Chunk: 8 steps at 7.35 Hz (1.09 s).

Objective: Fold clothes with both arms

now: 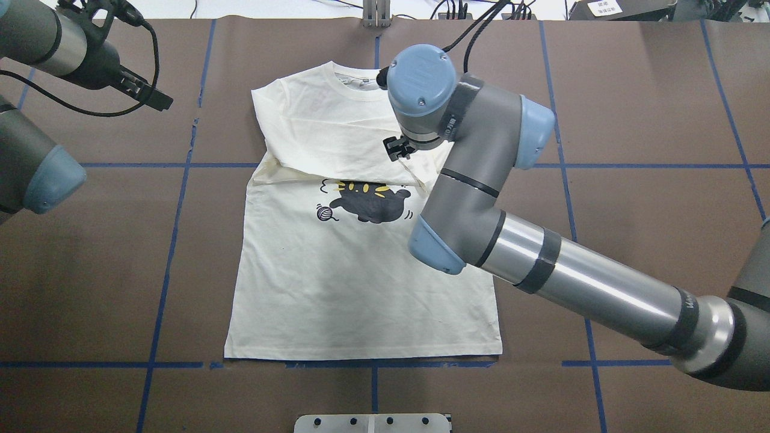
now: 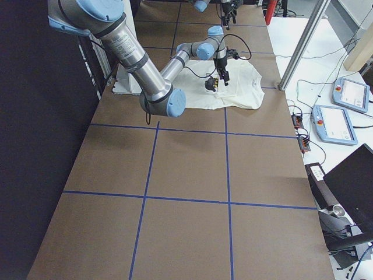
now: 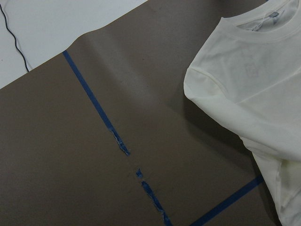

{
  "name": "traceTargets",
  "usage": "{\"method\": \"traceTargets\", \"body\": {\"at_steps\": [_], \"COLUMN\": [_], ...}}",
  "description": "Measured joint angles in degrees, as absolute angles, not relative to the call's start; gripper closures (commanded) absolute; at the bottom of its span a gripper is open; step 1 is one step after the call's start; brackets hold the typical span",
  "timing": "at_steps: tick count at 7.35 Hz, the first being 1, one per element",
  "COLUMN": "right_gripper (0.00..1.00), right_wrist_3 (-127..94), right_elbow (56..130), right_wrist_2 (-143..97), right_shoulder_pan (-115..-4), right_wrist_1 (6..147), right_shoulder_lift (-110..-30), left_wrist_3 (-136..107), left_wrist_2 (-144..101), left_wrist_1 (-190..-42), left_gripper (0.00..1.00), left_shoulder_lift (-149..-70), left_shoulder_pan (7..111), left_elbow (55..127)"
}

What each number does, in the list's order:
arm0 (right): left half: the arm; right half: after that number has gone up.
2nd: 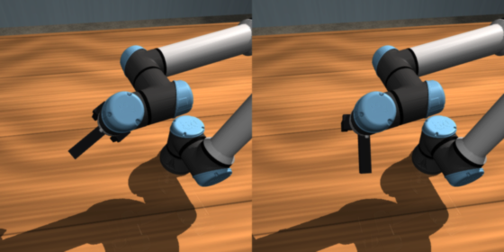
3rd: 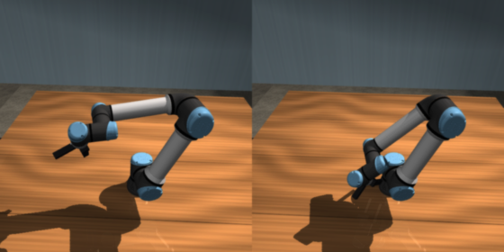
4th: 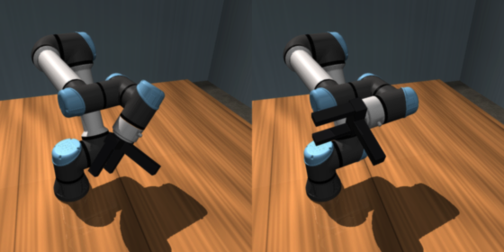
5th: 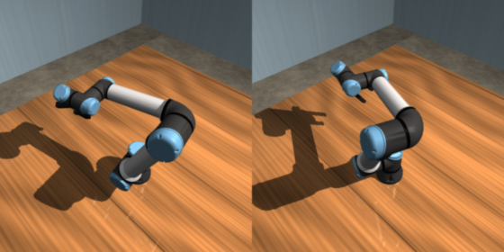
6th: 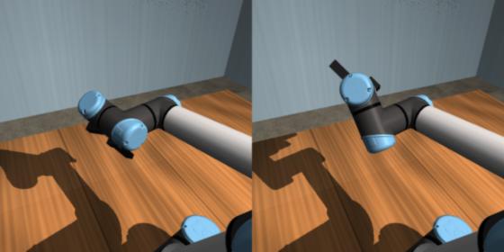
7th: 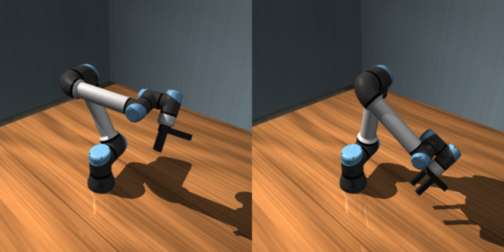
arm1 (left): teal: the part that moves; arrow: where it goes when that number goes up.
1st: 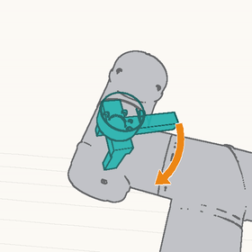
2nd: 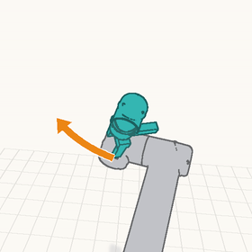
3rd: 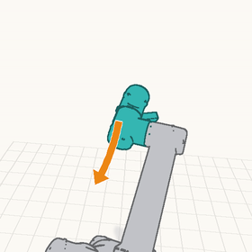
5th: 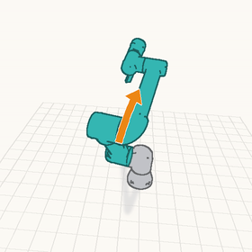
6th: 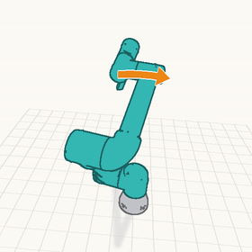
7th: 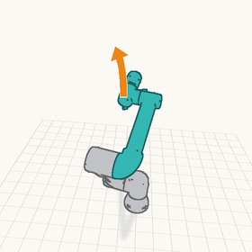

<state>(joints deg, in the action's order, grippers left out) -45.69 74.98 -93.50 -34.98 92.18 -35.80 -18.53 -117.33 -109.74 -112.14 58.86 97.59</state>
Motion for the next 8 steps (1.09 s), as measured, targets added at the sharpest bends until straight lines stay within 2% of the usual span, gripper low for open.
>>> {"method": "traceTargets", "body": {"at_steps": [3, 6, 7, 8], "right_gripper": [0.43, 0.45, 0.5, 0.63], "right_wrist_3": [-47.2, -46.8, -46.5, -46.3], "right_elbow": [65.9, 65.0, 64.9, 64.9], "right_wrist_2": [-90.3, -87.7, -86.9, -86.5], "right_shoulder_pan": [-33.3, -31.6, -31.3, -31.2], "right_wrist_1": [85.5, 84.9, 85.0, 85.1], "right_shoulder_lift": [-33.4, -33.8, -34.1, -34.3], "left_wrist_3": [-18.8, -18.9, -18.9, -18.9], "left_wrist_2": [-117.8, -117.9, -117.9, -117.9], "left_wrist_1": [-109.9, -109.9, -109.9, -109.9], "left_gripper": [0.0, 0.0, 0.0, 0.0], "left_shoulder_lift": [-112.1, -112.1, -112.1, -112.1], "left_shoulder_pan": [58.8, 58.8, 58.8, 58.8], "left_elbow": [97.5, 97.5, 97.5, 97.5]}}
